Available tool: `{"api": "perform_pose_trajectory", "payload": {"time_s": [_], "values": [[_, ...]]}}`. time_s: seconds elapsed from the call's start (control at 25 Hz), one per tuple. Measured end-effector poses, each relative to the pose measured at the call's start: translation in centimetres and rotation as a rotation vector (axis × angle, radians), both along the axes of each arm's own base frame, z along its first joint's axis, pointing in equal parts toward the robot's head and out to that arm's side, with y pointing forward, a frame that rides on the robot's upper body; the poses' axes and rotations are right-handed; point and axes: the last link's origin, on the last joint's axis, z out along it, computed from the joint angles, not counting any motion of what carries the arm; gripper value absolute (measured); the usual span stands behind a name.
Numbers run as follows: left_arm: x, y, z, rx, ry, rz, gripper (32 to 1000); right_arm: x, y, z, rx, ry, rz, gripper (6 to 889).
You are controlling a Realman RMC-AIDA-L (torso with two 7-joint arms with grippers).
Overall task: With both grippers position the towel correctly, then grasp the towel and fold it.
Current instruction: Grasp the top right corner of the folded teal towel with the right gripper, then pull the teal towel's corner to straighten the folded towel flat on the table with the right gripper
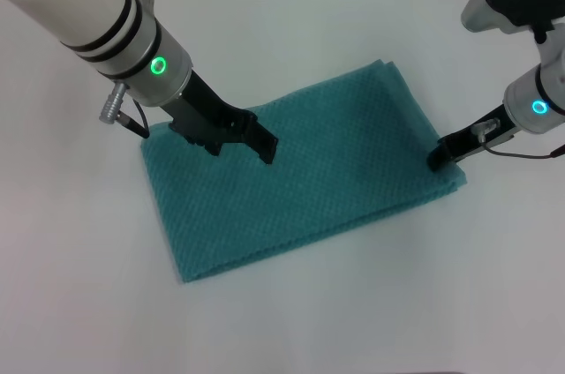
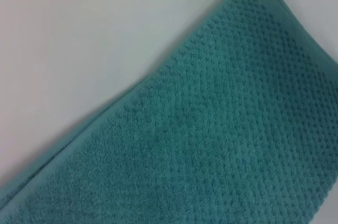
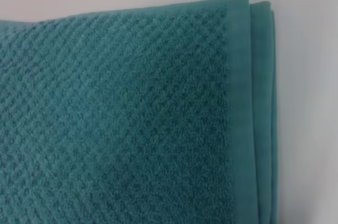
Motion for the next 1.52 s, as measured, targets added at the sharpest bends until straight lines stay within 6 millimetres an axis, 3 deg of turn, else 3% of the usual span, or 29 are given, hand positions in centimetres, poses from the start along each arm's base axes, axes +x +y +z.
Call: {"api": "perform_pose_trajectory", "payload": {"time_s": [0.24, 0.44, 1.08, 1.52], "values": [[0.0, 0.0, 0.0, 0.002, 0.000, -0.002, 862, 0.0, -0.1, 0.0, -0.007, -0.001, 0.004, 228], [-0.2, 0.0, 0.0, 0.004, -0.001, 0.002, 862, 0.0, -0.2, -0.1, -0.021, -0.009, 0.008, 58], [-0.8, -0.1, 0.1, 0.008, 0.001, 0.012, 863, -0.6, -0.8, -0.1, -0.100, -0.004, 0.028, 58], [-1.2, -0.2, 0.3, 0.010, 0.003, 0.019, 863, -2.0, -2.3, -1.4, -0.228, 0.030, 0.084, 57]]}}
